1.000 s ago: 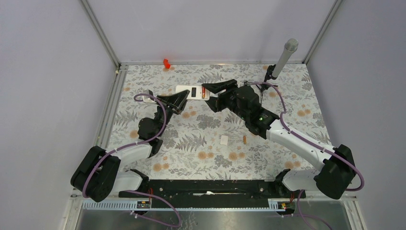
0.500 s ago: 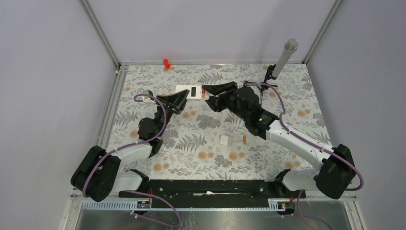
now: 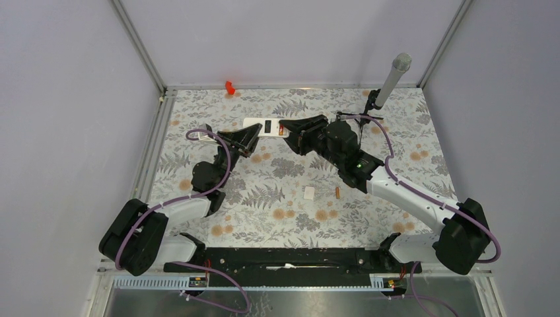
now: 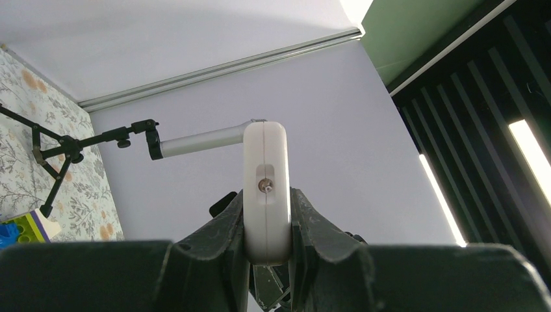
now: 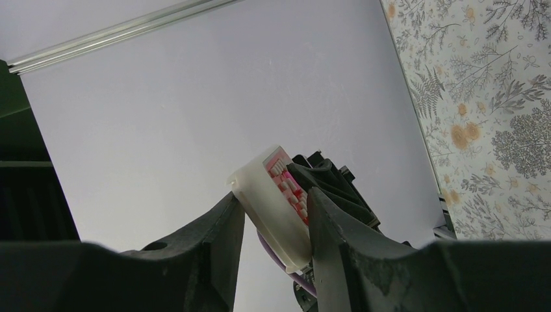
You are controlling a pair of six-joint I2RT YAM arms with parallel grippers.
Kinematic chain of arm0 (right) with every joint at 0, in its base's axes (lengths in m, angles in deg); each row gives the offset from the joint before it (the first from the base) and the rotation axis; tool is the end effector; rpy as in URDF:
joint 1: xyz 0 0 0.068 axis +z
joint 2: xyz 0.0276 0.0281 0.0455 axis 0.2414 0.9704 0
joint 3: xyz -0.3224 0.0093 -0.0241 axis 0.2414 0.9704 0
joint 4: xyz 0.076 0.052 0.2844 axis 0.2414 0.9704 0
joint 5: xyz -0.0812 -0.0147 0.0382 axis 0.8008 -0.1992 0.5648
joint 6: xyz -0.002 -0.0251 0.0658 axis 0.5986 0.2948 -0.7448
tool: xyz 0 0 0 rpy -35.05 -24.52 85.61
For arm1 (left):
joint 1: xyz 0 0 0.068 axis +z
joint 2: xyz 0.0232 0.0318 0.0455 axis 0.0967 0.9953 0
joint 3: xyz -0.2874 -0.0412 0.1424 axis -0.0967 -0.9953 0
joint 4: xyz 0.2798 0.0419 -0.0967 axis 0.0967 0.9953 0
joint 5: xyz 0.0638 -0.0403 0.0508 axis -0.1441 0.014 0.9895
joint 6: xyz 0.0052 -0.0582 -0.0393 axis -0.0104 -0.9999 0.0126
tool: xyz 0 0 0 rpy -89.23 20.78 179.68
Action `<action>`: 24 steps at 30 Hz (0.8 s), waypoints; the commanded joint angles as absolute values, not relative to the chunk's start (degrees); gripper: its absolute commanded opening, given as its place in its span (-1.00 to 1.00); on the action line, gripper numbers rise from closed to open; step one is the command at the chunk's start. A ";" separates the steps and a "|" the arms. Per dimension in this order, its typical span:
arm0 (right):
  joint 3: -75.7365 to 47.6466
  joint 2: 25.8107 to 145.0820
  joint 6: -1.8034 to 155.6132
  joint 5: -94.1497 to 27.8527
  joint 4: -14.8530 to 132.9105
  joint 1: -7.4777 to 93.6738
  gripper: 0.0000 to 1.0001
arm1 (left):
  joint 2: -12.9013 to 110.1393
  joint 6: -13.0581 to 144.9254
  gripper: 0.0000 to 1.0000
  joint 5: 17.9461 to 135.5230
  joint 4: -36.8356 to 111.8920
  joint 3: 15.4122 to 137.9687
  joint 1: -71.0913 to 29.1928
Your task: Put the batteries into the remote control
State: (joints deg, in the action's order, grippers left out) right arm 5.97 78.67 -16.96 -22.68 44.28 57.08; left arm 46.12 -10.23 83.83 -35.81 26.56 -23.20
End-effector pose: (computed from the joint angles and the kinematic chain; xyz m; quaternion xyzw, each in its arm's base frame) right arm 0.2607 0.2402 0.3729 0.3682 0.6355 0.6392 0.2280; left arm 0.2388 -0.1325 0.2873 -0.2587 0.4746 -0.7183 0.4381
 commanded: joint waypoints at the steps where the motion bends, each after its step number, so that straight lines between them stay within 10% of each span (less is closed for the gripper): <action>1: 6.45 78.02 -17.82 -25.11 43.06 57.04 -0.60 | 45.90 -9.50 -1.00 84.74 -42.02 28.96 -23.37; 5: 6.65 77.35 -16.23 -24.69 43.05 56.94 -0.52 | 45.90 -9.25 -1.00 84.79 -41.93 28.59 -23.37; 9: 5.40 76.58 -9.10 -25.06 44.70 56.29 0.68 | 45.90 -8.74 -1.00 84.79 -41.85 27.40 -23.28; 11: 5.87 75.69 -5.29 -25.19 44.40 55.85 0.91 | 46.06 -8.43 -1.00 84.78 -41.84 26.57 -23.28; 24: 9.25 69.50 19.38 -33.58 50.69 49.92 0.77 | 44.44 -4.23 -1.00 83.64 -40.01 22.26 -22.43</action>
